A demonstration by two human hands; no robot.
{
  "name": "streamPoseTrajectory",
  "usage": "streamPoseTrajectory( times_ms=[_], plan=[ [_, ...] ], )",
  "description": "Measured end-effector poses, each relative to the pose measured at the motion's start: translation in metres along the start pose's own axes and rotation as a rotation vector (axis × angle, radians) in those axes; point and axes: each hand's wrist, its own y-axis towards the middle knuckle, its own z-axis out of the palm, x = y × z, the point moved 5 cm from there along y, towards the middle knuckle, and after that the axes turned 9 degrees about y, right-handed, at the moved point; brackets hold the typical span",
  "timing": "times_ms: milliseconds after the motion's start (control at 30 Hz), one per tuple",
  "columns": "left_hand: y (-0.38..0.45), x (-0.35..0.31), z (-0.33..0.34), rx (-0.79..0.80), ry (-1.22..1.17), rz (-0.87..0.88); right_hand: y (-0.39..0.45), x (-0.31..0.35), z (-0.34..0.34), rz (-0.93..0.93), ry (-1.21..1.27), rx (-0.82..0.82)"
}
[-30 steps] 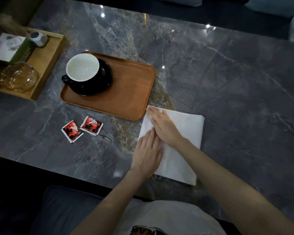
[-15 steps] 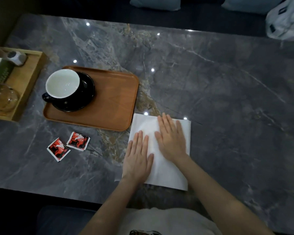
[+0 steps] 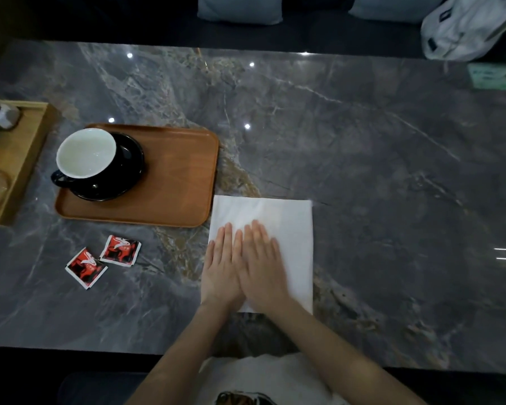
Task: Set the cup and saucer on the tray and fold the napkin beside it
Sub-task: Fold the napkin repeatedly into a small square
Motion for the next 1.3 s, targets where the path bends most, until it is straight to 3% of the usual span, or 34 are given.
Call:
streamPoseTrajectory(
  times_ms=[133,367,500,700,933,1133,1300],
  plan=[
    [-0.001,-0.001,-0.003,-0.020,0.020,-0.013,-0.011,-0.019,0.002,-0.040,-0.065,0.034],
    [-0.001,0.000,-0.001,-0.076,-0.095,-0.014,-0.030,-0.096,-0.007,0.047,-0.078,0.022],
    [-0.001,0.000,0.000,-0.088,-0.087,-0.012,-0.032,-0.088,-0.009,0.045,-0.072,0.008],
    [-0.002,0.001,0.001,-0.100,-0.085,-0.002,-0.038,-0.072,0.008,-0.101,-0.134,0.074],
    [0.000,0.000,-0.006,0.001,-0.064,0.043,-0.049,-0.099,-0.016,-0.094,0.027,-0.015],
    [0.052,0.016,-0.064,0.011,0.040,0.132,-0.005,-0.088,-0.069,-0.121,0.225,-0.295],
    [0.104,0.024,-0.084,0.062,-0.031,0.212,0.058,-0.088,-0.083,-0.015,0.021,0.028]
  ],
)
